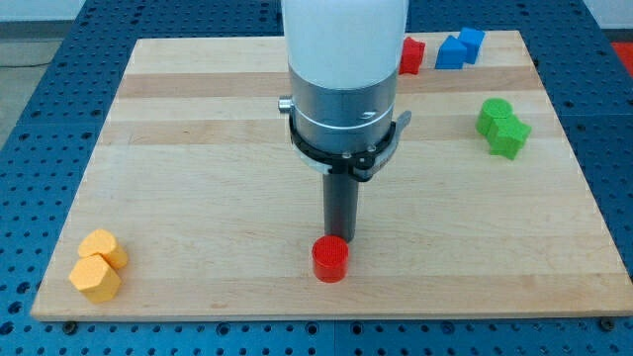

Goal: Drag the red star to the left side of the red circle

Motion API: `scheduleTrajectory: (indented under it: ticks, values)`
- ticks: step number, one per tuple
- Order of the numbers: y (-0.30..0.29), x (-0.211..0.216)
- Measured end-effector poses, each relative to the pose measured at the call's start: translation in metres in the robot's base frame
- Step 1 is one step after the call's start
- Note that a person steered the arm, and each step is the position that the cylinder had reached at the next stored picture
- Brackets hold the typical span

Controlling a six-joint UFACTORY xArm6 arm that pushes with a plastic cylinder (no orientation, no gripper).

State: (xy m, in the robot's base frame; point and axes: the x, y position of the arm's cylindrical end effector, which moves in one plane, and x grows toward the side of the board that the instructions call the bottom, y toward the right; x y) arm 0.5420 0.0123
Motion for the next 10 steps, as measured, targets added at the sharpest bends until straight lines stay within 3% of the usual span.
scheduleTrajectory:
  ticks: [1, 2, 5, 7, 8, 10]
  values:
    - [0.003, -0.008]
    - [0.003, -0.054]
    - [0.003, -0.233]
    - [0.018, -0.327]
    - [0.058, -0.348]
    - [0.109, -0.346]
